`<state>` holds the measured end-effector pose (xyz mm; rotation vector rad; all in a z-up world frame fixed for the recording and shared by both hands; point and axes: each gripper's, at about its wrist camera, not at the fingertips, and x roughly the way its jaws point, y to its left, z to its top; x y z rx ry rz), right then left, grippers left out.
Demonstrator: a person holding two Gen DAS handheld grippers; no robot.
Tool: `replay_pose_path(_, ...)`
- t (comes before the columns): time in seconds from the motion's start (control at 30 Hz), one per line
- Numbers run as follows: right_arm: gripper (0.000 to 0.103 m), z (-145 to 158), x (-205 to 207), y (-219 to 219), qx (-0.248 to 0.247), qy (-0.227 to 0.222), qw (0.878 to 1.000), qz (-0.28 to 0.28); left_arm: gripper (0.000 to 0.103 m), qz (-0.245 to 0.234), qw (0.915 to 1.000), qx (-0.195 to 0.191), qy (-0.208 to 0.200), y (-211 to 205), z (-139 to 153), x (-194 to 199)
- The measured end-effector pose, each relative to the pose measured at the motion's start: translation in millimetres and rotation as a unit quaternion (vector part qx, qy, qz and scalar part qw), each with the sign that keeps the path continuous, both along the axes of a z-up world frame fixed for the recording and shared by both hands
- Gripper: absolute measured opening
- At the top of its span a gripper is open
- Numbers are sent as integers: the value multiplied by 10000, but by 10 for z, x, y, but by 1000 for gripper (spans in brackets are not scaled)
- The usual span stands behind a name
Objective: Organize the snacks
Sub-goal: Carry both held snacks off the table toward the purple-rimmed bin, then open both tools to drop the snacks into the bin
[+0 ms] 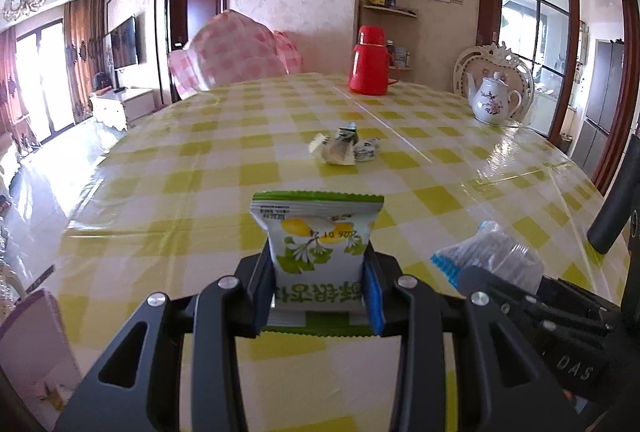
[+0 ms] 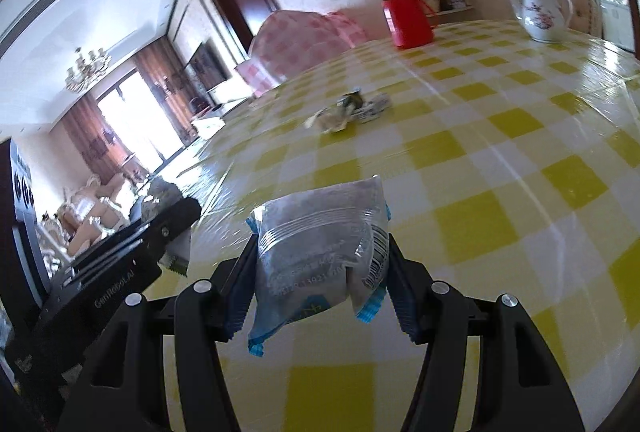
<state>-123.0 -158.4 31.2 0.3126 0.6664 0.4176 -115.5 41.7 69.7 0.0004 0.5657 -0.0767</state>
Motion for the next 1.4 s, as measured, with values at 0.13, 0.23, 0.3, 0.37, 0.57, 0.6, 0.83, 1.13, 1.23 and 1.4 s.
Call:
replay_pose_path(0.13, 58, 37, -106, 199, -73, -80, 9997, 213, 38, 135, 9998, 66, -89, 166, 56, -145)
replay_pose_path(0.23, 58, 88, -193, 337, -100, -170, 9991, 380, 38, 243, 9995, 137, -166, 303, 80, -282)
replay_pose_path(0.3, 58, 132, -278, 455, -166, -273, 9980, 541, 38, 327, 9991, 187, -195, 430, 94, -403)
replay_pose_path(0.37, 58, 167, -347, 569, -207, -340, 9967, 707, 38, 430, 9987, 204, -207, 560, 99, -493)
replay_pose_path(0.57, 58, 222, -583, 1004, -384, -505, 9896, 1291, 38, 859, 9958, 237, -191, 1044, 102, -760)
replay_pose_path(0.6, 58, 221, -626, 1094, -425, -524, 9878, 1406, 38, 955, 9950, 218, -213, 1140, 111, -810)
replay_pose_path(0.83, 58, 206, -883, 1697, -802, -622, 9731, 2067, 38, 1452, 9889, 225, -239, 1714, 150, -1054)
replay_pose_path(1.13, 58, 129, -1340, 2547, -1328, -948, 9369, 3092, 39, 2179, 9750, 390, -172, 2382, 201, -1304)
replay_pose_path(1.23, 58, 90, -1414, 2757, -1441, -950, 9278, 3306, 39, 2424, 9687, 528, -119, 2553, 197, -1369)
replay_pose_path(1.4, 59, 29, -1552, 3031, -1567, -1003, 9105, 3692, 39, 2756, 9598, 520, -70, 2797, 196, -1484)
